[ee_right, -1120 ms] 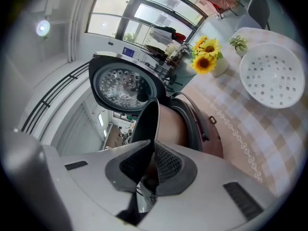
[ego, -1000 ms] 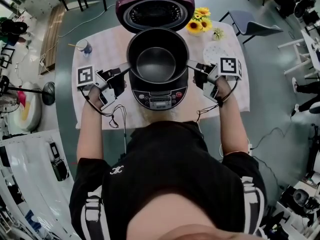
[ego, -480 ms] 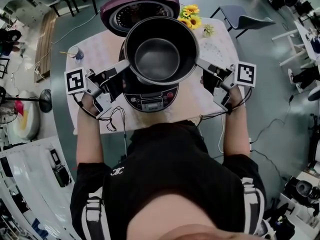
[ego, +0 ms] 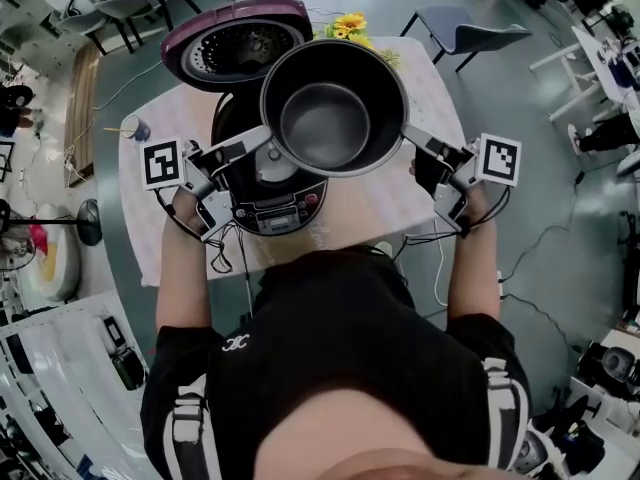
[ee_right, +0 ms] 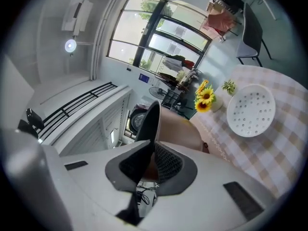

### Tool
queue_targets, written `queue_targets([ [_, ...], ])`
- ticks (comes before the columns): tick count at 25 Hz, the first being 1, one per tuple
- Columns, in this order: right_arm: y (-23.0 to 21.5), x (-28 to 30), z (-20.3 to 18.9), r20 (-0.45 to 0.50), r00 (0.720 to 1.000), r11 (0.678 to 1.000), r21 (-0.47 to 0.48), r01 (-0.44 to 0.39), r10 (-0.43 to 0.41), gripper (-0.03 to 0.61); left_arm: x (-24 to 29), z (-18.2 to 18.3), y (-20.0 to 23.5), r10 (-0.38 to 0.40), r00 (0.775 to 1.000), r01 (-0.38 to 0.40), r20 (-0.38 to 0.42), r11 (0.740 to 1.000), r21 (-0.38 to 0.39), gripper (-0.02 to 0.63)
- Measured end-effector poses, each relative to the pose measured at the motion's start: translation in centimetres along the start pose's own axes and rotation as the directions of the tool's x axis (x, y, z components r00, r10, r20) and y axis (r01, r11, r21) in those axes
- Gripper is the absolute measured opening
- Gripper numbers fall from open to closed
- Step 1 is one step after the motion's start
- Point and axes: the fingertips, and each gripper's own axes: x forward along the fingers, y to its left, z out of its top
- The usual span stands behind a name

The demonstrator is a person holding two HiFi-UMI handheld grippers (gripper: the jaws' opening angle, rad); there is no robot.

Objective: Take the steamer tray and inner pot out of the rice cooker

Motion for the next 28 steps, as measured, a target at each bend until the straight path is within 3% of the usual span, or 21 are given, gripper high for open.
queue_targets([
  [9, -4.3, -11.3, 3.0, 0.081, 0.995, 0.999, 0.011, 0.051, -0.052, 0.025, 11.1, -5.6, 0.6, 0.012, 0.995, -0.014, -0.098, 1.000, -0.027, 0.016],
  [19, -10.5, -16.7, 2.2, 0.080, 0.989, 0.991, 0.045, 0.124, -0.127, 0.025, 16.5, -10.1, 5.1, 0.067, 0.986, -0.075, -0.154, 0.996, -0.046, 0.017],
  [24, -14.0, -19.7, 0.8, 0.053, 0.987, 0.988, 0.038, 0.152, -0.153, 0.025, 18.7, -13.6, 7.8, 0.133, 0.973, -0.141, -0.190, 0.989, -0.032, 0.017],
  [28, -18.2, -21.8, -0.8, 0.018, 0.965, 0.964, 0.048, 0.261, -0.262, 0.023, 19.5, -16.3, 10.6, 0.256, 0.944, -0.263, -0.206, 0.965, -0.004, 0.017],
])
